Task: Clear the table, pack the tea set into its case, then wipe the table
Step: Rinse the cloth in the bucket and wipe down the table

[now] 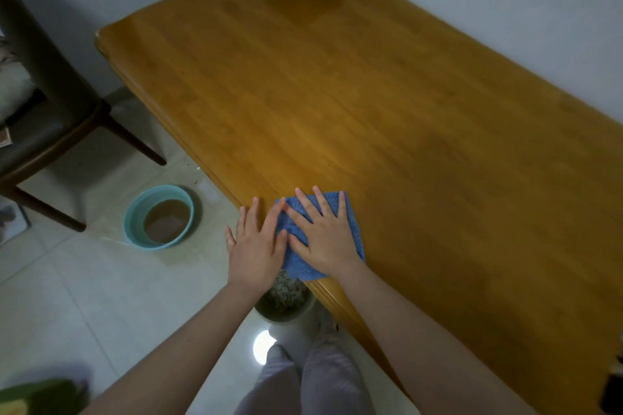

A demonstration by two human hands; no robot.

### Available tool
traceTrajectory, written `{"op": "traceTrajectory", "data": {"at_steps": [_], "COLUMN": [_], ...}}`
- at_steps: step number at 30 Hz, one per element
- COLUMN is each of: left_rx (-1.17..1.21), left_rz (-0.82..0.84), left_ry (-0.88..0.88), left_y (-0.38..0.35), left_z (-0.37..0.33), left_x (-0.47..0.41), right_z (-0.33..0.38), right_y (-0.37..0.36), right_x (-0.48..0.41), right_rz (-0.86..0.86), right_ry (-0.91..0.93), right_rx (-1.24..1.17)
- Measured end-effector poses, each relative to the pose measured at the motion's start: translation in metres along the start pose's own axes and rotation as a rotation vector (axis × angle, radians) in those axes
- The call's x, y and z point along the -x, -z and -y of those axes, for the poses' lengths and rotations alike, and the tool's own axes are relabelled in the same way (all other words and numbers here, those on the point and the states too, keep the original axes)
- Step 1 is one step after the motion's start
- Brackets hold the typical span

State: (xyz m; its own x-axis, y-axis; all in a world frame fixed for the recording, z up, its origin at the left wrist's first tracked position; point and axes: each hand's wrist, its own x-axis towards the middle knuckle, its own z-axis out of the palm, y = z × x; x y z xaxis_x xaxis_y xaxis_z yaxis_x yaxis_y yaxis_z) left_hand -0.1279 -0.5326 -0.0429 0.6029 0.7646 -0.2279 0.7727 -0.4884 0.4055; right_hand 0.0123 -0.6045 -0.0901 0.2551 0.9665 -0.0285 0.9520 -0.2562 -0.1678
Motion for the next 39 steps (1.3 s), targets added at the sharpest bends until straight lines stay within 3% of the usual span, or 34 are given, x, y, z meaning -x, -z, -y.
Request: {"op": "traceTrajectory", "data": {"at_steps": [8, 12, 23, 27, 39], "left_rx": [0.082, 0.131, 0.046, 0.085, 0.006], "left_rz": [-0.037, -0.084, -0.19, -0.219, -0.261], "left_ry": [-0.005, 0.05, 0.249, 0.303, 0.21], "left_y": [-0.024, -0.025, -0.054, -0.055, -0.093], "left_z": [-0.019, -0.029, -0.082, -0.11, -0.154], "left_x": [0.032, 0.039, 0.053, 0.036, 0.011], "right_z": [-0.001, -0.011, -0.06, -0.093, -0.228], "right_y": [0.002, 0.004, 0.003, 0.008, 0.027], "right_x": [0.042, 0.052, 0.053, 0.052, 0.021], "right_rz": [-0.011, -0.052, -0.01, -0.004, 0.005], "right_ry": [-0.036, 0.102, 0.237, 0.188, 0.047], "right_rx": [-0.036, -0.048, -0.058, -0.042, 0.032]}}
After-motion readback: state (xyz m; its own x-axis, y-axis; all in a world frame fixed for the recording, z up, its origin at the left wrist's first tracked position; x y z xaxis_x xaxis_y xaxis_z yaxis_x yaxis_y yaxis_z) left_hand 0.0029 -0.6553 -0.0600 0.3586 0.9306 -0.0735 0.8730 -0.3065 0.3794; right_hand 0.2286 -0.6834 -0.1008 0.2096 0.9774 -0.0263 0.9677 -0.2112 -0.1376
